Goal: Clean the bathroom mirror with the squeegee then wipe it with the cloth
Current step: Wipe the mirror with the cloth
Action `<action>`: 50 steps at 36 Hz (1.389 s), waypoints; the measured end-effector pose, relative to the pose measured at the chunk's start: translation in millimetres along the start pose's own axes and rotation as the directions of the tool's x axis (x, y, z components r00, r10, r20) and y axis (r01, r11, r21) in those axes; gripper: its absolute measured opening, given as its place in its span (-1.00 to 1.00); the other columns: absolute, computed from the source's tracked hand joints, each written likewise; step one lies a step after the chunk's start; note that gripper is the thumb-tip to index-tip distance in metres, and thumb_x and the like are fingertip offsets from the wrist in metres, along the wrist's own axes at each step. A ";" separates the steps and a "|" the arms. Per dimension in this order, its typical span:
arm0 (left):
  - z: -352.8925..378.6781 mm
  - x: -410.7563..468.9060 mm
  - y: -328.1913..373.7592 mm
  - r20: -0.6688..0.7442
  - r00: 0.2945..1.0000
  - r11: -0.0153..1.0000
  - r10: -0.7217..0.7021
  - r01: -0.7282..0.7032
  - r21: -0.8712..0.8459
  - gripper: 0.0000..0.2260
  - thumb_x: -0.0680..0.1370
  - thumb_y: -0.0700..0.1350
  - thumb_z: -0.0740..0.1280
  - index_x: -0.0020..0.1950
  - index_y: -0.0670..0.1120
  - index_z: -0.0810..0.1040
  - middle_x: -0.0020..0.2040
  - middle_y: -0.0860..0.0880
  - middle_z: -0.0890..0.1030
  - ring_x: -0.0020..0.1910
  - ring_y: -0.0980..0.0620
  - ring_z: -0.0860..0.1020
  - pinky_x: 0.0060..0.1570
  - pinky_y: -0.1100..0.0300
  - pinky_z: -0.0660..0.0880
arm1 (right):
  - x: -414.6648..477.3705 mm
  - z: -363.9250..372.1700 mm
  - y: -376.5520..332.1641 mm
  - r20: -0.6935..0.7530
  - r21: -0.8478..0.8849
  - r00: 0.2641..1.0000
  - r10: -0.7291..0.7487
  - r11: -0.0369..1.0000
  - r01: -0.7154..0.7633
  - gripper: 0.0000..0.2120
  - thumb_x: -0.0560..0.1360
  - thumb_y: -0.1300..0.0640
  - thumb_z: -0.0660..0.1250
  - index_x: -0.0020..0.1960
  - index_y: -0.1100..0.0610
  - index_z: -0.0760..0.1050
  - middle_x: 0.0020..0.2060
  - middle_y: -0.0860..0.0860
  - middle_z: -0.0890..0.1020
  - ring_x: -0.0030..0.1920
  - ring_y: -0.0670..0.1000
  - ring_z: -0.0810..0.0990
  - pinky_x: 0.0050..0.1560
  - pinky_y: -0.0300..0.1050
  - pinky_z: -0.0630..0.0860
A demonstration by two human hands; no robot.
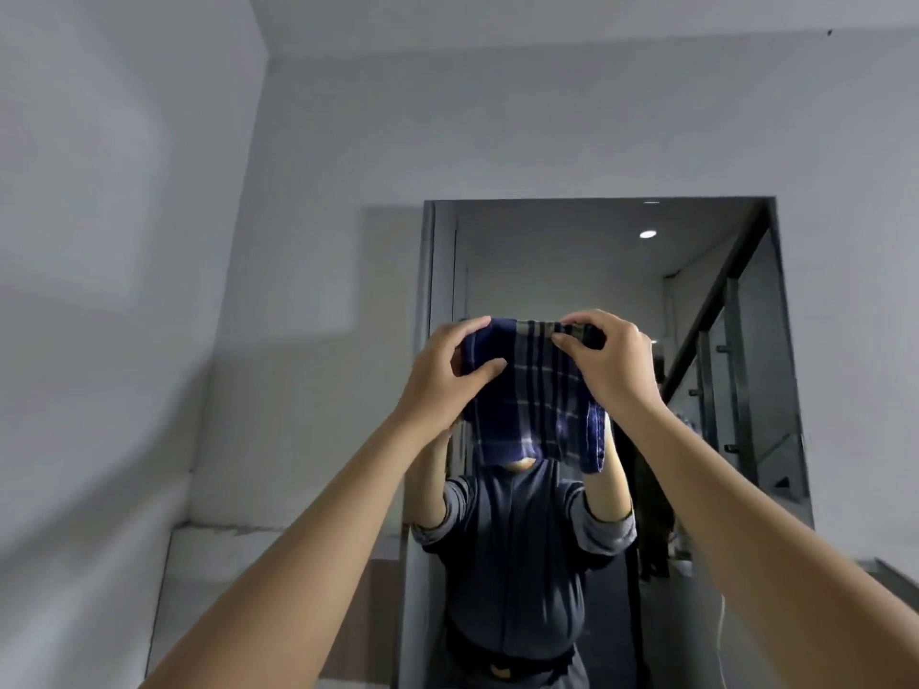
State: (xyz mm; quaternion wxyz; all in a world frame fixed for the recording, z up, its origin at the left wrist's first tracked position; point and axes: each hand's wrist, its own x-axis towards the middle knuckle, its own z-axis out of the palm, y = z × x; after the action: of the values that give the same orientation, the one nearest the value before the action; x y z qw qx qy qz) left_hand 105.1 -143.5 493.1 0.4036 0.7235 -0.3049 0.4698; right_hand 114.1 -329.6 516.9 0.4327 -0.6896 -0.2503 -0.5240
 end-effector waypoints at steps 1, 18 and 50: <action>2.9 1.0 -3.7 0.012 1.000 0.999 0.024 -0.024 0.029 -0.55 0.47 -0.04 0.39 0.34 0.04 0.37 0.25 0.03 0.42 0.24 0.12 0.42 0.28 0.18 0.36 | 1.7 2.3 4.0 -0.011 -0.003 1.000 -0.006 1.000 0.006 -0.86 0.43 0.17 0.41 -0.02 0.13 0.61 -0.11 0.01 0.65 -0.08 -0.03 0.57 -0.10 -0.34 0.40; 21.7 4.0 -11.1 0.022 0.986 0.930 0.164 -0.162 0.329 -0.45 0.49 -0.14 0.36 0.43 -0.13 0.25 0.34 -0.11 0.29 0.31 -0.02 0.32 0.20 0.34 0.21 | -26.4 -16.2 5.4 -0.123 -0.155 0.988 0.097 0.981 -0.115 -0.60 0.40 0.02 0.43 0.18 0.12 0.51 -0.04 0.02 0.60 0.06 0.03 0.53 0.05 -0.23 0.30; 8.1 -60.8 -74.7 0.087 0.984 0.820 0.153 -0.175 0.545 -0.45 0.61 0.06 0.01 0.50 -0.09 -0.13 0.52 -0.03 -0.21 0.48 0.07 -0.26 0.46 0.15 -0.17 | -11.0 58.8 -7.7 0.109 -0.559 0.993 -0.035 0.824 0.091 -0.28 0.52 -0.31 -0.11 0.50 0.05 -0.27 0.52 0.06 -0.21 0.51 0.06 -0.18 0.46 0.05 -0.25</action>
State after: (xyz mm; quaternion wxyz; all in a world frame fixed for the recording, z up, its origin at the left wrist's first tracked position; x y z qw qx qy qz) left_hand 147.2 -110.3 412.8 0.1306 0.7890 -0.2259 0.5563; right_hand 134.2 -274.1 504.7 0.1807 -0.8016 -0.1274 -0.5555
